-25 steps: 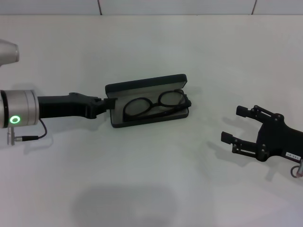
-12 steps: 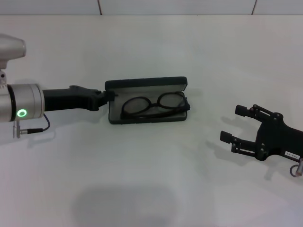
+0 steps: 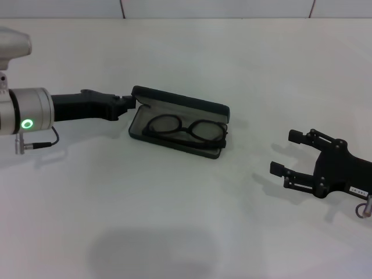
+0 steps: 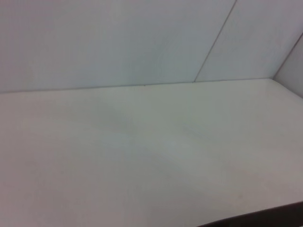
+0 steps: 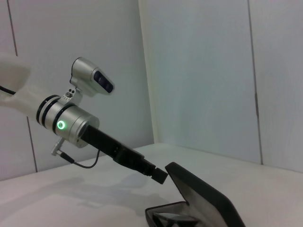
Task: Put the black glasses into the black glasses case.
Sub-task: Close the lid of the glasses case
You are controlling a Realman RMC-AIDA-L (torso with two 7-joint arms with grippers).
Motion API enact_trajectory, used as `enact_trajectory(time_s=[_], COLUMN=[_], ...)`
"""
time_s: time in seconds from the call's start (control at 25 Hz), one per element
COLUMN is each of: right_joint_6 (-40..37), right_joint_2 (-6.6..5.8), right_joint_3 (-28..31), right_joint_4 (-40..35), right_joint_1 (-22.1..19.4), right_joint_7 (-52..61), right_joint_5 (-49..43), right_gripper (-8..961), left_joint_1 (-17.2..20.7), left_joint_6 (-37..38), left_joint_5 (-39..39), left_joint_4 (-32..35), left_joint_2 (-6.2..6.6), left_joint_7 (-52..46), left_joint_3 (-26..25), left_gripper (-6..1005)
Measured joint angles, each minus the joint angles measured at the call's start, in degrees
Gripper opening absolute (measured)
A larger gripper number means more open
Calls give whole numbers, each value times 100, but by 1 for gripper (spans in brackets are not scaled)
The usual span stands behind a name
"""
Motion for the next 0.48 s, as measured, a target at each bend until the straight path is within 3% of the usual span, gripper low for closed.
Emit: enact_trajectory(time_s=[0.36,0.48], right_joint_6=[0,2], right_joint_2=[0,0], right_joint_3=[10,10], right_joint_4=[0,-1], right_joint_1=[-36,-46], right_joint_7=[0,0], right_joint_5=[0,0], right_gripper=[832,832], left_joint_1=[2,88], left_joint_6=[89,397], left_joint_5=[-2,-111], left_joint_4=[38,139], left_joint_2=[1,54], left_joint_7=[-4,-12], left_joint_3=[-16,-47], left_gripper=[26,26])
